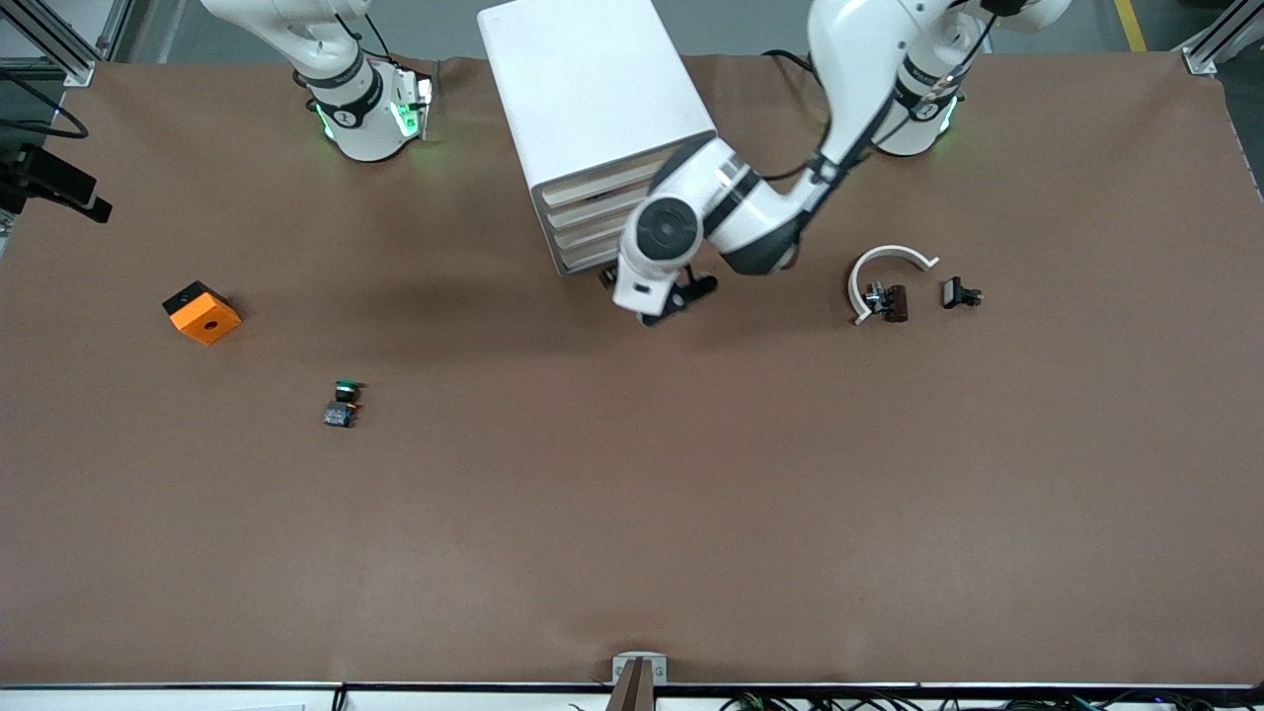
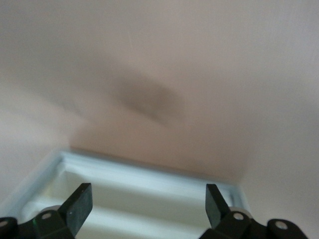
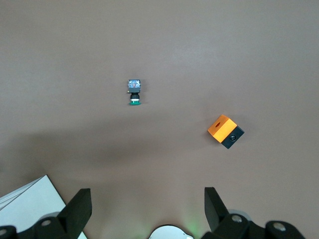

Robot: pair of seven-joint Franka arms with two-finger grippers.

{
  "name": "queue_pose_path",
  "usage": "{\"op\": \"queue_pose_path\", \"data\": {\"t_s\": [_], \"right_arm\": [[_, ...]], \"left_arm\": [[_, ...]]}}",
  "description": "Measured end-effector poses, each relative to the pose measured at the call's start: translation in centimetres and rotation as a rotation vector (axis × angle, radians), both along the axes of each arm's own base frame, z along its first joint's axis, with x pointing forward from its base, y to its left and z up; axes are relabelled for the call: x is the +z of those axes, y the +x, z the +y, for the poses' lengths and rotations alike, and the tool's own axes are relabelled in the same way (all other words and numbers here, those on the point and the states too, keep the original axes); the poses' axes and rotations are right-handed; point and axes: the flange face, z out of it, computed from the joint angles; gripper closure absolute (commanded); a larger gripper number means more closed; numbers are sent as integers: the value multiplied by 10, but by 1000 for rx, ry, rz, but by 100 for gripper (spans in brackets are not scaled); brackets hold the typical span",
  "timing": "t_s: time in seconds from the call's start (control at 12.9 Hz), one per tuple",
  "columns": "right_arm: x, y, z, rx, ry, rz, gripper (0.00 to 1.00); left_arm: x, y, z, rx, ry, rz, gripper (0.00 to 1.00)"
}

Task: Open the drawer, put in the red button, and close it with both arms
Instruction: 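Push the drawer front into the cabinet with the left gripper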

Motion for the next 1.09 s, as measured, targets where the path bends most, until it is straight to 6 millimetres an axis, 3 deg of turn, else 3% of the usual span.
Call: {"op": "queue_pose_path", "data": {"t_s": [0.23, 0.62, 0.85, 1.09], "right_arm": [[0, 0, 0, 1, 0, 0, 0], [0, 0, 1, 2, -1, 0, 0], [-1, 1, 1, 3, -1, 1, 0], [0, 1, 2, 4, -1, -2, 0]], "left_arm": [[25, 84, 75, 64, 56, -135, 0], [86, 175, 207, 159, 131, -320, 0], [139, 200, 287, 211, 139, -371, 0], [193, 191, 338, 164, 175, -366, 0]]}}
